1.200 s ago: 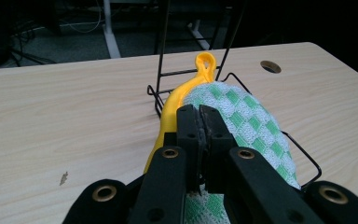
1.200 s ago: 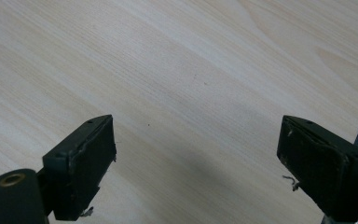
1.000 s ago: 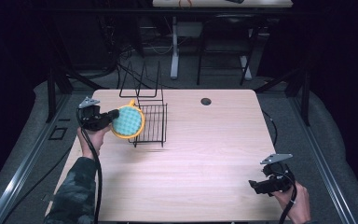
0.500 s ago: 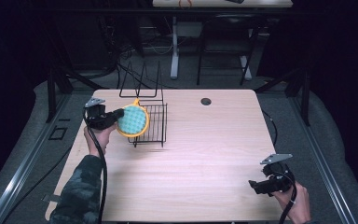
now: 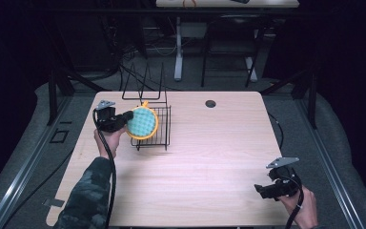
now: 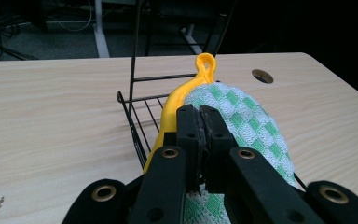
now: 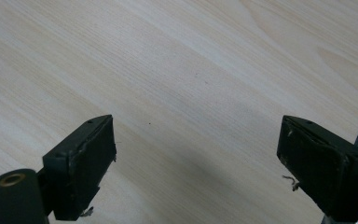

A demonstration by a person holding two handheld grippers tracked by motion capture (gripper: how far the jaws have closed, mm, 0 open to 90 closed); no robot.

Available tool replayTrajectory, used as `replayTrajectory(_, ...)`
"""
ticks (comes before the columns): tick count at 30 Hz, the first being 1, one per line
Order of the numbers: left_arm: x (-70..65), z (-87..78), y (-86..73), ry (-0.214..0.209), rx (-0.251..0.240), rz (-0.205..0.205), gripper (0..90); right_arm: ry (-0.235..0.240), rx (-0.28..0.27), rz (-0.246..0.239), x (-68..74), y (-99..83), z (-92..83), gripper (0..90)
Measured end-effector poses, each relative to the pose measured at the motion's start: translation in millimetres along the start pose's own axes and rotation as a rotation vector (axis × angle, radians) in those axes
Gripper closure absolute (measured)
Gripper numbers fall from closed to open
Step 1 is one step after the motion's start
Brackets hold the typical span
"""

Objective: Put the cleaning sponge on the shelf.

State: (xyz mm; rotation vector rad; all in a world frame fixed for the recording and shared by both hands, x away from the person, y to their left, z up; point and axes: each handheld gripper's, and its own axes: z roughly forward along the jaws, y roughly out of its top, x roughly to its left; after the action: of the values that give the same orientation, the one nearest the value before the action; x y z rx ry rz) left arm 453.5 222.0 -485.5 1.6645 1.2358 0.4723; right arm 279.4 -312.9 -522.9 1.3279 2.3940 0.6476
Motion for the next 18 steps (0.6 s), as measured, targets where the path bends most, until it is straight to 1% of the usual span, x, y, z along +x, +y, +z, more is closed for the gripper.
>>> replayTrajectory(6, -2.1, 9.0, -4.0, -0.006, 0.010, -0.015, 87.9, -0.001, 0.000, 0.001, 0.1, -0.2, -0.1, 10.8)
replayTrajectory(9, -3.5, 12.6, -5.5, -0.008, 0.016, -0.015, 87.9, -0.001, -0.003, 0.004, 0.4, -0.4, 0.1, 10.8)
replayTrajectory(10, -3.9, 13.6, -6.1, -0.006, 0.011, -0.015, 87.9, 0.001, -0.001, 0.003, 0.4, -0.4, -0.2, 10.8)
replayTrajectory(12, -4.3, 15.2, -7.0, -0.006, 0.020, -0.016, 87.9, -0.001, -0.003, 0.004, 0.5, -0.5, 0.0, 10.8)
replayTrajectory(13, -4.4, 16.0, -7.5, -0.002, 0.017, -0.019, 87.9, -0.001, -0.004, 0.004, 0.6, -0.5, 0.0, 10.8)
replayTrajectory(14, -4.4, 17.0, -7.7, -0.008, 0.018, -0.021, 87.9, -0.001, -0.004, 0.004, 0.6, -0.5, 0.0, 10.8)
replayTrajectory(16, -5.1, 18.4, -8.4, -0.002, 0.015, -0.023, 87.9, -0.001, -0.003, 0.001, 0.7, -0.6, -0.1, 10.8)
replayTrajectory(18, -5.3, 19.2, -8.5, -0.005, 0.023, -0.021, 87.9, -0.001, -0.004, 0.003, 0.7, -0.6, 0.0, 10.8)
